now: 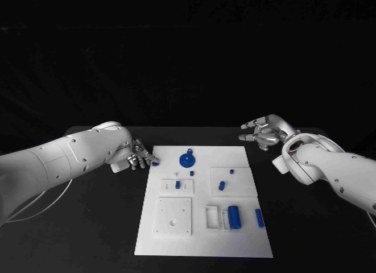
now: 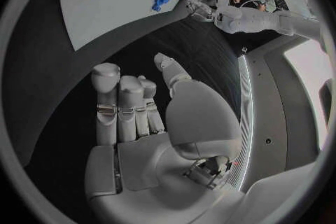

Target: Assemble the parts on the task board

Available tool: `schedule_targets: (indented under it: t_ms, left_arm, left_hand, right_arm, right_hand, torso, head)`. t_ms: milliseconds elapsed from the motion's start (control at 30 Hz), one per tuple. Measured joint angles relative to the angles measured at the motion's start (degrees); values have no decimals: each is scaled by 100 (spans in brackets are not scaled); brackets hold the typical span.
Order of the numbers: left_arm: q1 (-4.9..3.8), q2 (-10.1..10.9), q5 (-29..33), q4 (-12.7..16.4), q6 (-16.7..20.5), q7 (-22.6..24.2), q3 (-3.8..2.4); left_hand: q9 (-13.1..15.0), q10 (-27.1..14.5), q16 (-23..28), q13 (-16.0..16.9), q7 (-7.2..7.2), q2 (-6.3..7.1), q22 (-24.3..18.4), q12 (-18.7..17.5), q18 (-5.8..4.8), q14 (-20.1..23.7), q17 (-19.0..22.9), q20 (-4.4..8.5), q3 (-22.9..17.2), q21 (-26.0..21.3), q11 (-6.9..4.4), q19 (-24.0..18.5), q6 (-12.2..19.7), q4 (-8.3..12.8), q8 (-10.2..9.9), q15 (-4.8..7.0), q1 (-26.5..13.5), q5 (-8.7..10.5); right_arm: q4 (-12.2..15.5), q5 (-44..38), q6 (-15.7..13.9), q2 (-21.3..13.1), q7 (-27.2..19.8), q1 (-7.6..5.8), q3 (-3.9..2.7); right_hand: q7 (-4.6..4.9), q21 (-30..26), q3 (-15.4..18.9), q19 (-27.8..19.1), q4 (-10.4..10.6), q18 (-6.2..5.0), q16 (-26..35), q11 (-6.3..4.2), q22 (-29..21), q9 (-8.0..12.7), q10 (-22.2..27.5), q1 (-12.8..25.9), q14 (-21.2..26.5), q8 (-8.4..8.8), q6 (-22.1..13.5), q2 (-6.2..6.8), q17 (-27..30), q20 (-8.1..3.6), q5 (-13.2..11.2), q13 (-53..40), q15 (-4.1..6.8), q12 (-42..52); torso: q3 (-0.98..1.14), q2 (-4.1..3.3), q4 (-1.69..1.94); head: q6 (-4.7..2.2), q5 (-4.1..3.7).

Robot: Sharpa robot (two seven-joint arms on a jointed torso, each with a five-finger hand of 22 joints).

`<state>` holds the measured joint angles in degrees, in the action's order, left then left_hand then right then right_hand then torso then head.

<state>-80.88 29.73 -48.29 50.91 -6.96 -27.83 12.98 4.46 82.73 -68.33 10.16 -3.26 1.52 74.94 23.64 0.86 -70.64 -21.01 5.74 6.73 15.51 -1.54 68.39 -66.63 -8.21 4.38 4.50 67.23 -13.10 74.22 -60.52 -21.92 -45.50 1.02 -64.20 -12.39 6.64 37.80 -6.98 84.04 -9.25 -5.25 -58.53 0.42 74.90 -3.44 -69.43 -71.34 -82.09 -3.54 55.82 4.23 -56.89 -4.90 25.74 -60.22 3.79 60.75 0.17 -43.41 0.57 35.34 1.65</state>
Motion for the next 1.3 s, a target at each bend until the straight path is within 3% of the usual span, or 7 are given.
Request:
schedule_targets:
  t_ms: [233, 400, 500, 600, 833, 1167, 1300]
  left_arm:
    - [2, 11, 10, 8, 9, 4, -1]
    - [3, 5, -31, 8, 7, -9, 1]
    - [4, 0, -101, 20, 5, -41, 3]
    - [5, -7, -194, 40, 5, -84, 6]
    - [4, -20, -370, 83, -3, -175, 4]
    - [8, -65, -606, 136, 1, -271, 5]
    - [15, -76, -655, 134, 15, -283, 0]
  left_hand:
    - [0, 0, 0, 1, -1, -46, 0, 0, 0, 0, 0, 0, 34, 0, 0, 0, 0, 61, -23, 0, 46, -47]
    - [36, 5, -40, 18, 41, 31, -1, 8, 0, -21, -7, 21, -29, 0, -5, 21, -105, -2, -27, 20, -31, 195]
    - [99, 31, -52, 31, 51, 162, -1, 31, 0, -22, -26, 8, -127, 0, -31, 33, -154, -100, -27, 22, -111, 535]
    - [144, 47, -63, 43, 66, 286, -1, 58, 0, -50, -39, 20, -243, 0, -47, 62, -231, -215, -28, 50, -156, 743]
    - [252, 50, -85, 54, 82, 483, -2, 67, 0, -50, -59, 20, -401, 33, -50, 62, -267, -436, -20, 50, -210, 962]
    - [294, 92, -108, 66, 91, 465, -2, 67, 0, -70, -79, 20, -397, 79, -51, 62, -319, -440, 18, 70, -199, 962]
    - [297, 91, -108, 66, 91, 113, -2, 67, 1, -70, -79, 20, -321, 79, -51, 62, -317, -176, 17, 70, -85, 962]
  right_arm:
    - [-1, 0, 0, -2, 0, 7, 0]
    - [-1, 0, 1, -4, -1, 12, 0]
    - [1, 0, 1, -6, -1, 14, 0]
    - [2, 0, 1, -9, -1, 16, 0]
    - [6, 0, 1, -13, -1, 18, 0]
    - [10, 0, 1, -8, -1, 26, 0]
    - [13, 0, 1, -11, -1, 32, 0]
  right_hand:
    - [0, 0, 0, 0, 0, 0, 0, 0, 0, 0, 0, 0, 0, 0, 0, 0, 0, 0, 0, 0, 0, 0]
    - [0, 0, 0, 0, 0, 0, 0, 0, 0, 0, 0, 0, 0, 0, 0, 0, 0, 0, 0, 1, 0, 0]
    - [0, 0, 0, 0, 0, 0, 0, 0, 0, 0, 0, 0, 0, 0, 0, 0, 1, 0, 0, 0, 0, 0]
    - [0, 0, 0, 0, 0, 0, 0, 0, 0, 0, 0, 0, 0, 0, 0, 0, 0, 0, 0, 1, 0, 0]
    - [0, 0, 0, 0, 0, 1, 0, 0, 0, 0, 0, 0, 0, 0, 0, 0, 1, 0, 0, 1, 0, 0]
    - [0, 0, 0, 0, 0, 0, 0, 0, 0, 0, 0, 0, 0, 0, 0, 0, 0, 0, 0, 1, 0, 0]
    - [0, 0, 0, 0, 0, 0, 0, 0, 0, 0, 0, 0, 0, 0, 0, 0, -9, 0, 0, 1, 0, 0]
  torso:
    - [0, 1, 1]
    - [0, 0, -1]
    - [1, 0, -4]
    - [3, 0, -4]
    - [7, -1, -5]
    - [7, -4, -7]
    - [6, -4, -9]
  head:
    - [-5, -3]
    - [-3, -10]
    - [4, -17]
    - [5, -26]
    - [1, -49]
    - [6, -77]
    - [7, -91]
